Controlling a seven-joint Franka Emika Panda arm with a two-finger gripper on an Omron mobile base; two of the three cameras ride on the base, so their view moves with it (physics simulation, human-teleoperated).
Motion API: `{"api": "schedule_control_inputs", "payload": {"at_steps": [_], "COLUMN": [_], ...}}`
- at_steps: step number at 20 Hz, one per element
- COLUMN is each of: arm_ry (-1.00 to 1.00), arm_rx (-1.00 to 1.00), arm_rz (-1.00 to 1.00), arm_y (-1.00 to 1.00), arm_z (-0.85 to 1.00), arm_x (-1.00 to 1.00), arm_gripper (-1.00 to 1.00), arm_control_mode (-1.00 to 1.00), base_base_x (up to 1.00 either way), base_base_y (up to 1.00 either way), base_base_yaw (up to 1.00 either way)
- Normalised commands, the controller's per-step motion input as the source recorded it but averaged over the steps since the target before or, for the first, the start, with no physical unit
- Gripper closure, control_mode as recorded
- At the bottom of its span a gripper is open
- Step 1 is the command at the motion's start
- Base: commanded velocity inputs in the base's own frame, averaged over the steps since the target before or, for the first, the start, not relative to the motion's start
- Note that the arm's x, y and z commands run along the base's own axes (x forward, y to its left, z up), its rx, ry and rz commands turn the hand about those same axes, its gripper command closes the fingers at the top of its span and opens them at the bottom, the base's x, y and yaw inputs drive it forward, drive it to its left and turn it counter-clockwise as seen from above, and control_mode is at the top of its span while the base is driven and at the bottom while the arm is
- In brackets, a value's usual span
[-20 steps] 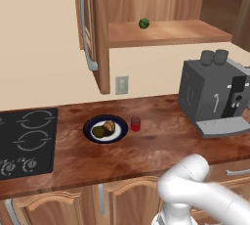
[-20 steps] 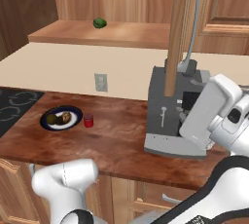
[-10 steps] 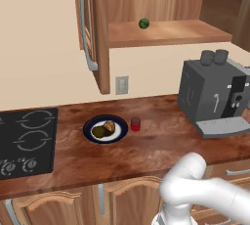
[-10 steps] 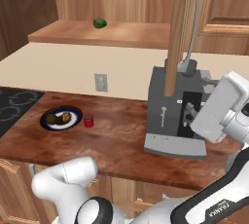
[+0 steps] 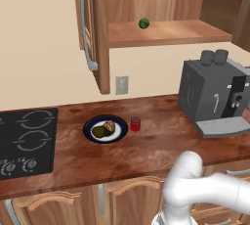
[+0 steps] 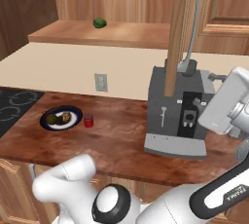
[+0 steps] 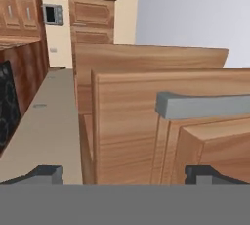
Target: Pick the avocado and bread from the counter and place them on the plate. Then pick the jam from the cabinet and place it next to the plate. Lastly close the cabinet door.
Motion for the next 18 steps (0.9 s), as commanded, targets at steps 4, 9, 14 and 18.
{"api": "schedule_control_inputs", "payload": {"at_steps": [4, 9, 14, 18], "arm_ry": [0.00, 0.00, 0.00, 0.01], "arm_rx": [0.00, 0.00, 0.00, 0.00], "arm_rz": [0.08, 0.06, 0.03, 0.00], "arm_y": [-0.15, -0.08, 0.00, 0.00], "arm_z": [0.00, 0.00, 0.00, 0.00], "arm_x": [0.28, 0.23, 0.12, 0.07], "arm_gripper": [-1.00, -1.00, -1.00, -1.00], "arm_control_mode": [-1.00, -1.00, -1.00, -1.00], "base_base_x": [0.00, 0.00, 0.00, 0.00], "base_base_y": [0.00, 0.00, 0.00, 0.00], "base_base_yaw": [0.00, 0.00, 0.00, 0.00]}}
